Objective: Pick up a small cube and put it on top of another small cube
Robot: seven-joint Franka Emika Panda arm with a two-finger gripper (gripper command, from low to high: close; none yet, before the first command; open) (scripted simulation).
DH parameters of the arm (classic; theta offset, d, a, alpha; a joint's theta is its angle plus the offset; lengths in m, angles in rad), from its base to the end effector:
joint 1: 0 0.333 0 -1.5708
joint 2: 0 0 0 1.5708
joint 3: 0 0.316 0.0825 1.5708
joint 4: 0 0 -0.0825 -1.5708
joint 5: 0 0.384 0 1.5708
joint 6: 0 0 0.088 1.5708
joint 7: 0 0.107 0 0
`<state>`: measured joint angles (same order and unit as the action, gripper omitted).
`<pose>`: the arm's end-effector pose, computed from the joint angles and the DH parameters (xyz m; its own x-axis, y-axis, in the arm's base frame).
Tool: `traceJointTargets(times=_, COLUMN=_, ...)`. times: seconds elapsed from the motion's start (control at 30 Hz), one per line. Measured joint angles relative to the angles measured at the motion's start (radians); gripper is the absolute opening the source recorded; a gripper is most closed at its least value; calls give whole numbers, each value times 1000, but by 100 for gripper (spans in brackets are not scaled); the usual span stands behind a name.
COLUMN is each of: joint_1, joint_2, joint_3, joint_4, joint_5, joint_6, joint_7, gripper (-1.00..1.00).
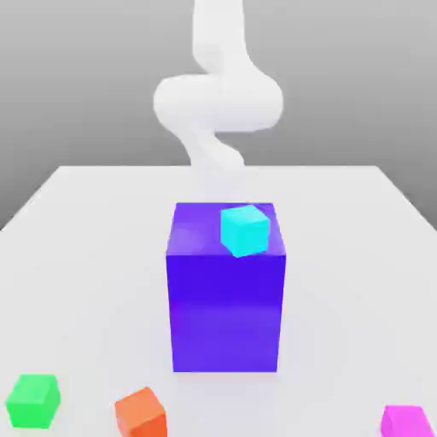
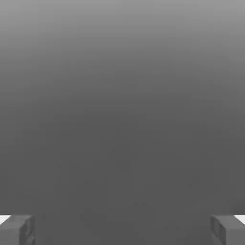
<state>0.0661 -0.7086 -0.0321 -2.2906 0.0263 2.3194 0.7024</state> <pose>0.3790 0.0090 0.6846 0.5924 -0.6456 0.4820 -0.4472 -0.7611 -0.4698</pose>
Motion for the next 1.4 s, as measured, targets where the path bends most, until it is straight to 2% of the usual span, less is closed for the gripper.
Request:
traceJointTargets(times=0.33, joint_1=216, joint_2=371, joint_3=-84, joint_4=39, joint_5=131, joint_6=76, joint_7=-411, gripper=0)
traceJointTargets(times=0.63, joint_1=329, joint_2=695, joint_3=-60, joint_4=71, joint_5=204, joint_6=147, joint_7=-745, gripper=0)
traceJointTargets(times=0.8, joint_1=361, joint_2=866, joint_3=-31, joint_4=86, joint_5=178, joint_6=196, joint_7=-885, gripper=0)
traceJointTargets(times=1.07, joint_1=422, joint_2=1122, joint_3=-6, joint_4=110, joint_5=25, joint_6=287, joint_7=-1023, gripper=0)
traceJointTargets(times=1.17, joint_1=425, joint_2=1231, joint_3=-2, joint_4=132, joint_5=13, joint_6=363, joint_7=-1035, gripper=0)
traceJointTargets(times=1.2, joint_1=423, joint_2=1265, joint_3=0, joint_4=139, joint_5=14, joint_6=389, joint_7=-1037, gripper=-100)
traceJointTargets(times=1.4, joint_1=422, joint_2=1282, joint_3=1, joint_4=143, joint_5=15, joint_6=400, joint_7=-1038, gripper=-100)
